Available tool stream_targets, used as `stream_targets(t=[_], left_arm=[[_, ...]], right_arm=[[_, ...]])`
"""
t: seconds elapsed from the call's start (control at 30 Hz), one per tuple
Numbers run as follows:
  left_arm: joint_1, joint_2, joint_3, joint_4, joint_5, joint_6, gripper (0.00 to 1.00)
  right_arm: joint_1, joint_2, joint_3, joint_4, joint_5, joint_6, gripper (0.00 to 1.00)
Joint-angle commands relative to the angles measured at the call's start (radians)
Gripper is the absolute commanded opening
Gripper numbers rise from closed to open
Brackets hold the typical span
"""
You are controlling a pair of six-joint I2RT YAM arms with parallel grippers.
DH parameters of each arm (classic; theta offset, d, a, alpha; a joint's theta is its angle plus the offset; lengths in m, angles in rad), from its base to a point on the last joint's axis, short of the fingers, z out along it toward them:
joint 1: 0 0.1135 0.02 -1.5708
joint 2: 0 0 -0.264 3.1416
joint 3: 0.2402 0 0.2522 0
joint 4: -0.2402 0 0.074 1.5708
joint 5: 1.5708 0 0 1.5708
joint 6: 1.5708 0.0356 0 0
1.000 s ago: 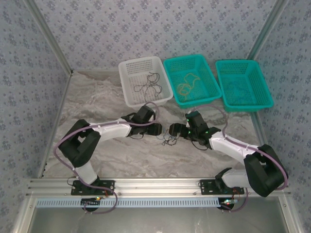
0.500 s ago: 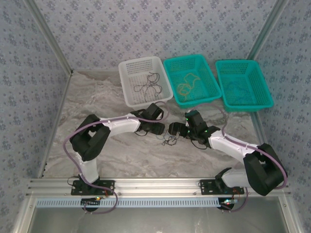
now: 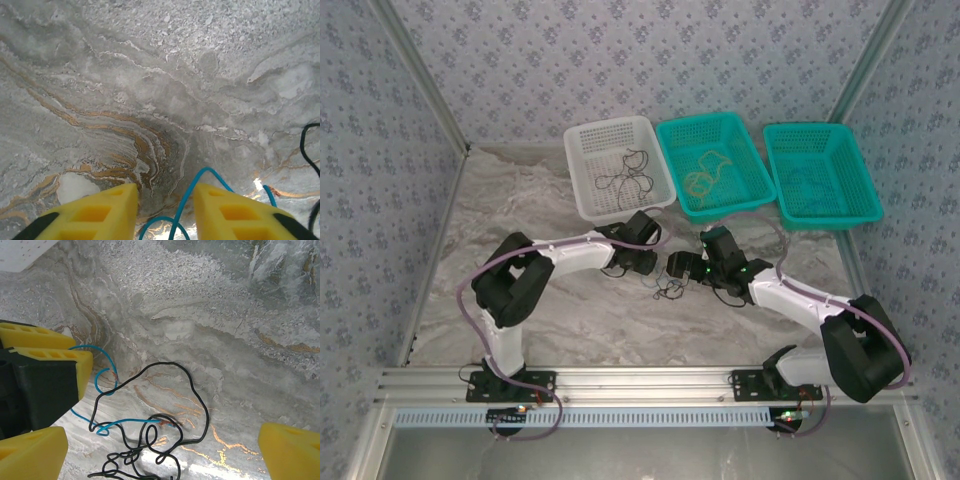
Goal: Untangle the cables
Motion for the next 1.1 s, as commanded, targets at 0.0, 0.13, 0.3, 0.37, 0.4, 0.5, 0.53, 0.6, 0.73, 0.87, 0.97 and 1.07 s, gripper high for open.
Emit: stream_targets(t=[0.0, 0.13, 0.3, 0.37, 0.4, 0.5, 0.53, 0.6, 0.73, 0.87, 0.97, 1.07], left_arm=[[-0.005, 0.016, 0.032, -0.019, -0.007, 0.009, 0.29], [-0.005, 0.024, 0.041, -0.023, -0.007, 0.01, 0.26], [-0.005, 0.047, 0.057, -0.033, -0.017, 0.013, 0.35], [-0.002, 0.054, 0.067, -0.044, -0.02, 0.009, 0.25], [-0.002, 0.05, 0.069, -0.043, -0.022, 0.003, 0.19], [-0.003, -0.003, 0.031, 0.012, -0.024, -0.033, 0.06], [-0.001, -0.029, 0.015, 0.036, -0.022, -0.055, 0.03], [0.001, -0.074, -0.016, 0.072, -0.01, -0.111, 0.0], [0.008, -0.156, -0.084, 0.164, 0.05, -0.235, 0.0], [0.01, -0.221, -0.138, 0.231, 0.078, -0.32, 0.0], [0.011, -0.263, -0.164, 0.261, 0.084, -0.354, 0.0], [0.014, -0.3, -0.172, 0.268, 0.078, -0.363, 0.0]], right_arm=[[0.009, 0.003, 0.022, -0.029, 0.014, -0.008, 1.0], [0.01, 0.0, 0.019, -0.029, 0.017, -0.005, 1.0], [0.012, -0.002, 0.017, -0.026, 0.015, -0.008, 1.0], [0.013, 0.001, 0.017, -0.022, 0.007, -0.017, 1.0], [0.015, 0.003, 0.02, -0.022, 0.0, -0.023, 0.99], [0.024, 0.012, 0.031, -0.03, -0.004, -0.032, 0.97], [0.027, 0.015, 0.033, -0.027, -0.003, -0.031, 0.95], [0.035, 0.02, 0.037, -0.017, 0.003, -0.025, 0.9], [0.056, 0.048, 0.059, -0.015, 0.03, -0.012, 0.78], [0.068, 0.055, 0.054, -0.002, 0.078, 0.035, 0.74], [0.069, 0.055, 0.051, 0.017, 0.065, 0.037, 0.74], [0.07, 0.053, 0.051, 0.028, 0.052, 0.028, 0.73]])
